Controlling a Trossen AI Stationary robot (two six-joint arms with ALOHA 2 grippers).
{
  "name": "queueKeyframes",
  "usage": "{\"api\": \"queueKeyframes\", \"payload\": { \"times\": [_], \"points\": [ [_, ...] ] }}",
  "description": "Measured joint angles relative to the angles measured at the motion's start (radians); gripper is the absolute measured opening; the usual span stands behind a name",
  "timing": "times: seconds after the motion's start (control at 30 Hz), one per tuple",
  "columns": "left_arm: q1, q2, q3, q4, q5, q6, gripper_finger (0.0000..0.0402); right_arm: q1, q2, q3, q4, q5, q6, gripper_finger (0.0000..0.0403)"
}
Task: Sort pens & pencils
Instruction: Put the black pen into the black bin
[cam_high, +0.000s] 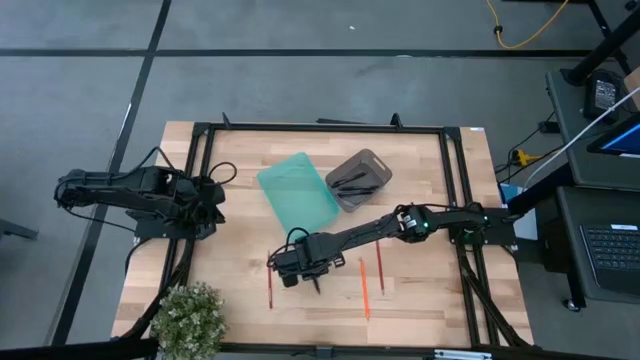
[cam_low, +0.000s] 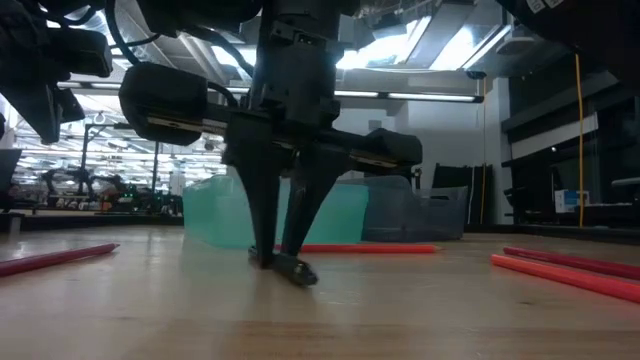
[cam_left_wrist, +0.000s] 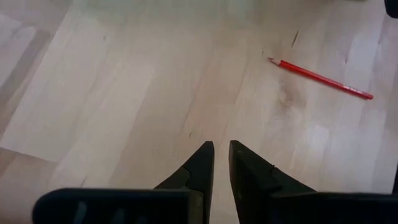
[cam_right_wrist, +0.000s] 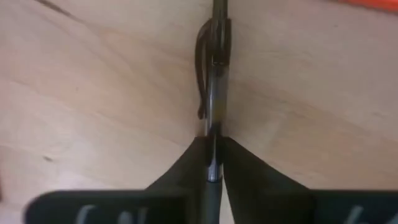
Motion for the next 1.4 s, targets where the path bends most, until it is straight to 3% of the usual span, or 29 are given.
{"api": "queueKeyframes", "payload": {
  "times": [0.1,0.47,0.93,1.4],
  "points": [
    [0.0,0.0,0.0,0.0,0.003,-0.009,0.0043,0.0,-0.001,0.0,-0.004,0.0,-0.048,0.0026],
    [0.0,0.0,0.0,0.002,0.033,-0.055,0.0043,0.03,-0.001,-0.001,-0.04,0.025,-0.137,0.0026],
    [0.0,0.0,0.0,0.01,0.052,-0.116,0.0043,0.092,-0.062,0.008,-0.108,0.027,-0.117,0.0026],
    [0.0,0.0,0.0,0.041,0.09,-0.168,0.0043,0.099,-0.237,0.005,-0.347,0.192,-0.118,0.0026]
  ]
}}
